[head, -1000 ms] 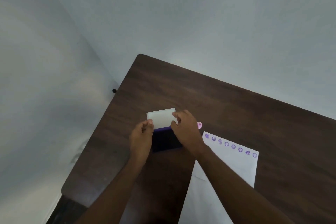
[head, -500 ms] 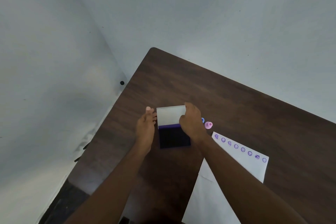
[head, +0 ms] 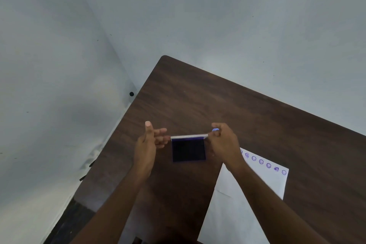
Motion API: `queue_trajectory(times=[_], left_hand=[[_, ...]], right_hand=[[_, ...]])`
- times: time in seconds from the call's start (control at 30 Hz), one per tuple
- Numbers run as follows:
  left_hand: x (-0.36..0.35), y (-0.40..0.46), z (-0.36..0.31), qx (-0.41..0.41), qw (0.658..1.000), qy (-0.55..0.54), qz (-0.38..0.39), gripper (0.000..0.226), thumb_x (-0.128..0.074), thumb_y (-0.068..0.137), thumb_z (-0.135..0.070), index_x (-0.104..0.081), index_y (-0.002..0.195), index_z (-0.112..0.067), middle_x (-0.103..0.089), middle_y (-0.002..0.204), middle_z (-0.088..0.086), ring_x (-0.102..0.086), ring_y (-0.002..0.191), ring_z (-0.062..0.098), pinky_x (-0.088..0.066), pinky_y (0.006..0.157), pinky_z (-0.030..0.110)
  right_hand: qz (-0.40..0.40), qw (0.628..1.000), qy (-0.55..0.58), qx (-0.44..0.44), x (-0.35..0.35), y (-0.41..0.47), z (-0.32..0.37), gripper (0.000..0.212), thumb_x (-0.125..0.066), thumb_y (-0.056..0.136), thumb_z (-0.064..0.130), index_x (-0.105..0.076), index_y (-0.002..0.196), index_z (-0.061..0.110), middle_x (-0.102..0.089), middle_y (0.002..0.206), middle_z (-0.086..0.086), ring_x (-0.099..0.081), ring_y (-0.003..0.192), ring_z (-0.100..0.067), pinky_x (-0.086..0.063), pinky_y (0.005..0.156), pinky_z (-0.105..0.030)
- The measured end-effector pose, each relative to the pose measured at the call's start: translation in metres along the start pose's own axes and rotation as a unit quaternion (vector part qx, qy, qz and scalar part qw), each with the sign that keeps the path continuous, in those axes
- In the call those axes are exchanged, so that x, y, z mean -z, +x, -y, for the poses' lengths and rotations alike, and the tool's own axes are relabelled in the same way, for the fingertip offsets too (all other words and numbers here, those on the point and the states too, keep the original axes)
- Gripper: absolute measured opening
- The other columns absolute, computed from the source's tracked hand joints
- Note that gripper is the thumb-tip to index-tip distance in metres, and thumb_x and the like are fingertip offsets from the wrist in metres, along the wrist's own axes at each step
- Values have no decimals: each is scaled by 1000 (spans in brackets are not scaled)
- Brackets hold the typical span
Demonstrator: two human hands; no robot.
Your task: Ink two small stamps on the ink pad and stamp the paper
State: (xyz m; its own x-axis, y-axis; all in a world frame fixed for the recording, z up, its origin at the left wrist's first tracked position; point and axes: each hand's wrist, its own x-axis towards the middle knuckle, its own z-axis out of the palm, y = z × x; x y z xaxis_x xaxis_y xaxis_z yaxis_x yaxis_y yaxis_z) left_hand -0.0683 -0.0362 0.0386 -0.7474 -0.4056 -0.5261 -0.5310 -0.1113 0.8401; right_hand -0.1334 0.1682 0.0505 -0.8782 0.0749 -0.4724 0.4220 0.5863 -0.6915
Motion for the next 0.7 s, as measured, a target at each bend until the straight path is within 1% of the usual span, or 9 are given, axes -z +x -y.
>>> queue_trajectory(times=[0.07, 0.13, 0.2, 0.3, 0.4, 0.5, 0.6, 0.67, 0.7], left_hand=[[3, -9, 7, 7, 1000, 16, 23, 75, -19, 91, -69, -72, 102, -17, -77, 86, 7, -73, 87, 20, -55, 87, 39], [2, -15, 17, 19, 999, 34, 24, 76, -22, 87, -72, -72, 102, -16, -77, 83, 6, -73, 85, 20, -56, 88, 41], [0, -18, 25, 37, 998, 44, 19, 79, -24, 83, -74, -72, 104, -15, -77, 82, 5, -73, 84, 19, -56, 89, 42], [-4, -18, 33, 47, 998, 49, 18, 84, -24, 78, -78, -71, 107, -14, -77, 82, 5, -72, 85, 17, -55, 89, 41], [-5, -17, 38, 42, 998, 41, 5, 84, -27, 76, -79, -70, 108, -15, -77, 80, 5, -72, 83, 16, -56, 85, 37], [-6, -15, 38, 37, 997, 62, 2, 73, -27, 79, -77, -69, 103, -22, -76, 77, 3, -72, 80, 14, -54, 78, 31], [-7, -12, 40, 38, 996, 83, 12, 59, -32, 82, -72, -69, 95, -28, -74, 80, 3, -69, 79, 17, -51, 73, 28], [-7, -12, 39, 20, 992, 121, 17, 42, -40, 91, -62, -67, 90, -30, -70, 84, -2, -65, 82, 16, -50, 75, 30], [-9, -14, 34, -7, 988, 155, 19, 35, -42, 95, -53, -66, 88, -29, -68, 85, -5, -64, 84, 13, -50, 77, 31]], right_hand=[[15, 999, 16, -41, 1, -9, -12, 32, -54, 83, 17, -59, 114, 21, -64, 109, 0, -61, 95, -21, -51, 81, -35], [51, 996, 22, -70, -3, -18, -21, 34, -54, 83, 18, -57, 116, 18, -63, 110, -5, -61, 97, -22, -52, 87, -40], [49, 995, 19, -88, -8, -24, -27, 32, -55, 87, 16, -55, 119, 14, -62, 114, -7, -59, 99, -19, -52, 83, -32], [36, 995, 4, -97, -17, -27, -28, 29, -56, 91, 15, -55, 119, 11, -62, 123, -8, -59, 108, -17, -44, 65, -14], [31, 994, -2, -107, -22, -25, -29, 29, -55, 91, 14, -54, 120, 12, -61, 126, -8, -58, 111, -18, -43, 65, -14], [23, 995, -6, -98, -24, -24, -30, 25, -55, 91, 13, -55, 116, 11, -62, 124, -8, -57, 104, -14, -42, 63, -14], [26, 996, -22, -84, -26, -22, -32, 16, -54, 91, 15, -56, 107, 12, -64, 120, -8, -53, 94, -9, -45, 67, -16], [14, 997, -47, -61, -27, -22, -32, 7, -55, 92, 14, -58, 95, 10, -66, 113, -8, -54, 86, -7, -43, 60, -13], [4, 997, -64, -43, -27, -23, -30, 9, -54, 92, 13, -59, 89, 6, -68, 107, -8, -56, 79, -7, -41, 55, -12]])
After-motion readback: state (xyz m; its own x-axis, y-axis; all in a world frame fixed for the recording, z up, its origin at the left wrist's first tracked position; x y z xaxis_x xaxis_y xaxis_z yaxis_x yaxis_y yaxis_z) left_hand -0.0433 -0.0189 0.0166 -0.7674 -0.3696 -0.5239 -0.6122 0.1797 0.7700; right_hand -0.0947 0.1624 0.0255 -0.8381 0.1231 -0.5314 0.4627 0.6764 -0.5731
